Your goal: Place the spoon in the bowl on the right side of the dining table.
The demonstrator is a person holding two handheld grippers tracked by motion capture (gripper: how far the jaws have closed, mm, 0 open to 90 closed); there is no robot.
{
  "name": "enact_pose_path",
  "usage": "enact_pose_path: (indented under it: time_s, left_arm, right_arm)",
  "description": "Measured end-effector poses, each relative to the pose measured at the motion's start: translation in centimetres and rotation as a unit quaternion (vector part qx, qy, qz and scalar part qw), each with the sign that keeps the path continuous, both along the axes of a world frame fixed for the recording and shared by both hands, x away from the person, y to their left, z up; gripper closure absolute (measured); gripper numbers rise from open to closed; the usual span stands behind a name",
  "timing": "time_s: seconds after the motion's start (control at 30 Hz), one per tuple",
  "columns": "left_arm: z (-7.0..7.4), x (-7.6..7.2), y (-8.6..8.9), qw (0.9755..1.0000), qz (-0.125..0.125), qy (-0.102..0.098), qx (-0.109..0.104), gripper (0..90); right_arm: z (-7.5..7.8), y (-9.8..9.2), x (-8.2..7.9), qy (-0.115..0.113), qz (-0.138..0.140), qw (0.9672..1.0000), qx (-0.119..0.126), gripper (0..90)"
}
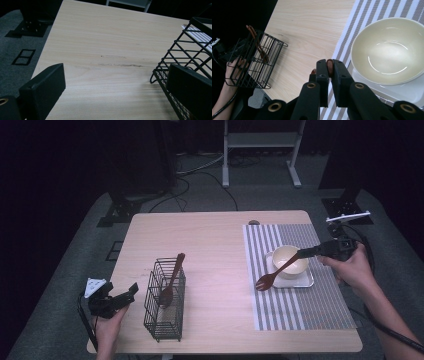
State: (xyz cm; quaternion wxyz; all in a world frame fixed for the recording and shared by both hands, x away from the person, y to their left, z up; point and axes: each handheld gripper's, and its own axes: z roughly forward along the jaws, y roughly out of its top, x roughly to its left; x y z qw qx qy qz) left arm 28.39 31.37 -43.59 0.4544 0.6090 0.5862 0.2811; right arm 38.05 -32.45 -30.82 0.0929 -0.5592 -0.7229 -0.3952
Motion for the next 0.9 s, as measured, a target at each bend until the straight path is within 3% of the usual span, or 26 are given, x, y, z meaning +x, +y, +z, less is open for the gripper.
enact_pose_path:
  time_s: [0.9]
  left_arm:
    - [-0.1,0.0,-0.2,1.0000,-0.002,0.004,0.005,1.6]
  right_arm:
    - [-0.1,-3.3,-0.2,0.003,-0.043,0.9991,0.001,83.3]
